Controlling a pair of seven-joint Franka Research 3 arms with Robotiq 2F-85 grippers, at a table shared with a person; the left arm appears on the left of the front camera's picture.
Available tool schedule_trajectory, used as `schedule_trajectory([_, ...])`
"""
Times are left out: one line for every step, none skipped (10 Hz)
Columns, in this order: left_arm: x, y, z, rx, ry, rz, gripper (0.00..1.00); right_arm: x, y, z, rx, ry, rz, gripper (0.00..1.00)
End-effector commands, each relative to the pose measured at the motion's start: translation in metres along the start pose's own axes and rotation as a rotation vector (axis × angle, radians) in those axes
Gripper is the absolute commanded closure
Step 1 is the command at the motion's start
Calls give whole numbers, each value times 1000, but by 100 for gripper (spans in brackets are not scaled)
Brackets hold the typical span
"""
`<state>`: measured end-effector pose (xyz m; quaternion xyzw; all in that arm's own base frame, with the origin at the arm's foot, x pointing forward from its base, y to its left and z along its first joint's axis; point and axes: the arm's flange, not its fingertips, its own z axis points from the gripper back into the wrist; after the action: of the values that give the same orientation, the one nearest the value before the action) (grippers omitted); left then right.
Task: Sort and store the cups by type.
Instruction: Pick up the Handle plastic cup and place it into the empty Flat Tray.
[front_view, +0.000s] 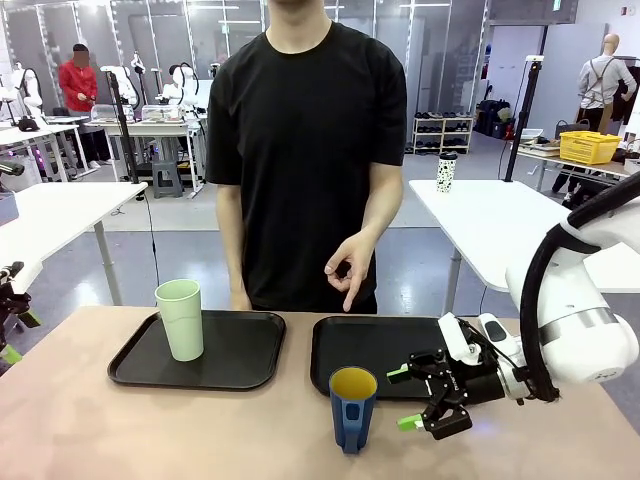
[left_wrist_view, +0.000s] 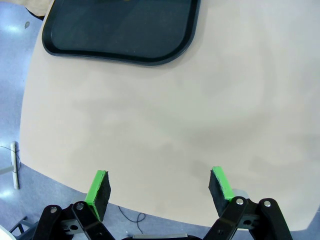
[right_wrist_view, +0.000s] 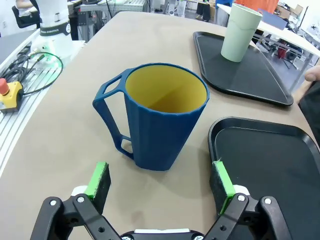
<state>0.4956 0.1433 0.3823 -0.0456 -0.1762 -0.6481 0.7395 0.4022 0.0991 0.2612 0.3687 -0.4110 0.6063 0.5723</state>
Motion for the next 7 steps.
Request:
schedule_trajectory([-2, 4, -1, 14, -26, -14, 0, 0, -7, -3, -6, -13, -10, 0])
schedule_trajectory([-2, 4, -1, 14, -26, -14, 0, -1, -11, -10, 11, -40, -1, 0])
schedule_trajectory([-2, 4, -1, 14, -26, -14, 0, -2, -13, -16, 20, -44, 3, 0])
schedule_trajectory([-2, 4, -1, 14, -26, -14, 0, -3, -16, -21, 27, -42, 5, 0])
schedule_trajectory([-2, 4, -1, 14, -26, -14, 0, -3, -18, -26, 45, -51, 6, 0])
schedule_trajectory([-2, 4, -1, 14, -26, -14, 0, -4, -20, -29, 69, -60, 5, 0])
schedule_trajectory([-2, 4, -1, 14, -26, -14, 0, -4, -21, -32, 75, -67, 4, 0])
